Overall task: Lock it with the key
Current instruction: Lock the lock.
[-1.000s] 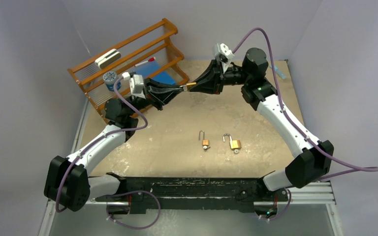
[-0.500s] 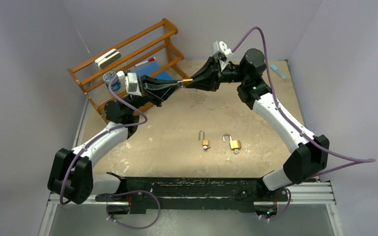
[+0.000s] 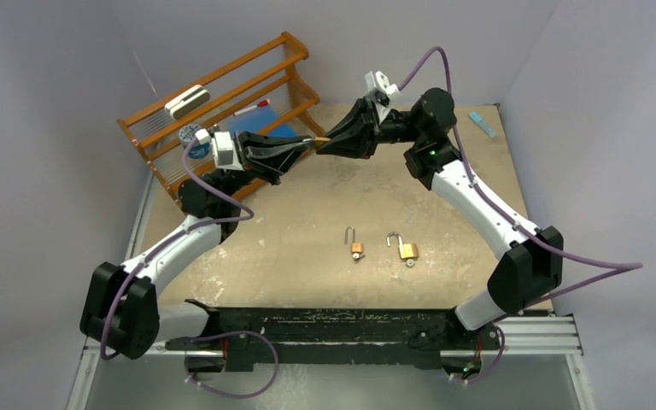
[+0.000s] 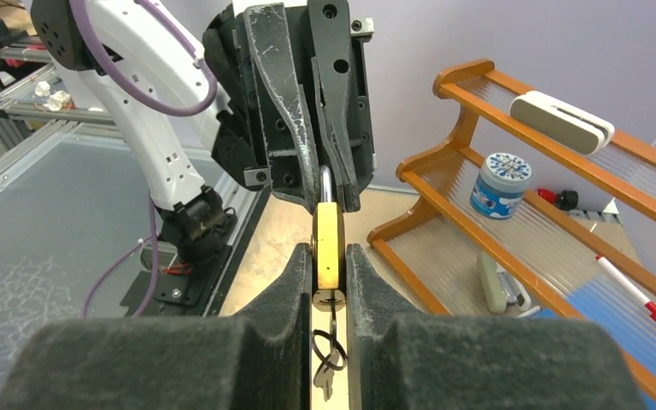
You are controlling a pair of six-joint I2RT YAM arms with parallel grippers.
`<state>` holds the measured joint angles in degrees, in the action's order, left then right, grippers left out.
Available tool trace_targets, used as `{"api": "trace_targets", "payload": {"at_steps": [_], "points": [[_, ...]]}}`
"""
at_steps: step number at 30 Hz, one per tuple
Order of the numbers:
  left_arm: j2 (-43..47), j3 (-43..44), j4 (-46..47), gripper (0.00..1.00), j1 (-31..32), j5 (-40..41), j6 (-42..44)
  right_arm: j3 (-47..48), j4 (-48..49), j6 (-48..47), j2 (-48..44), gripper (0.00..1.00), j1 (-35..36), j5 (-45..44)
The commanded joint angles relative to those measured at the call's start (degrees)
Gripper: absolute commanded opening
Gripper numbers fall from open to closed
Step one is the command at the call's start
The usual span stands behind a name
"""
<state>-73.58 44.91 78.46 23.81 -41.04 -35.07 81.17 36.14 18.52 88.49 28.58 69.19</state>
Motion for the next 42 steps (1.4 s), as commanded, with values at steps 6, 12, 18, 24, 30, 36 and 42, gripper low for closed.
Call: {"api": "trace_targets", "payload": {"at_steps": [6, 12, 18, 24, 30, 36, 42], "points": [[4.3, 3.4, -23.7, 0.0, 5.3, -1.4, 13.9, -7.1, 2.2, 1.7, -5.6, 0.0, 1.3, -2.7], [5.8, 2.9, -22.5, 0.0, 5.4, 1.6, 14.1, -11.0, 4.8, 3.0, -7.8, 0.0, -0.5, -3.0], [5.2, 2.6, -18.3, 0.0, 5.4, 3.5, 11.6, -11.7, 6.6, 4.1, -8.4, 0.35, -0.6, -2.2], [6.5, 2.7, -18.7, 0.0, 5.4, 4.9, 12.1, -14.5, 5.3, 2.5, -11.1, 0.64, -1.8, -4.1], [7.5, 3.0, -20.8, 0.0, 5.4, 5.7, 13.6, -17.6, 5.5, 2.5, -12.9, 0.65, -3.5, -4.6], [8.3, 3.4, -23.4, 0.0, 5.4, 5.8, 15.3, -20.3, 5.1, 2.8, -14.3, 0.58, -5.9, -5.2], [8.4, 3.2, -23.5, 0.0, 5.4, 6.0, 15.5, -20.8, 4.7, 3.0, -13.7, 0.38, -6.4, -5.5]]}}
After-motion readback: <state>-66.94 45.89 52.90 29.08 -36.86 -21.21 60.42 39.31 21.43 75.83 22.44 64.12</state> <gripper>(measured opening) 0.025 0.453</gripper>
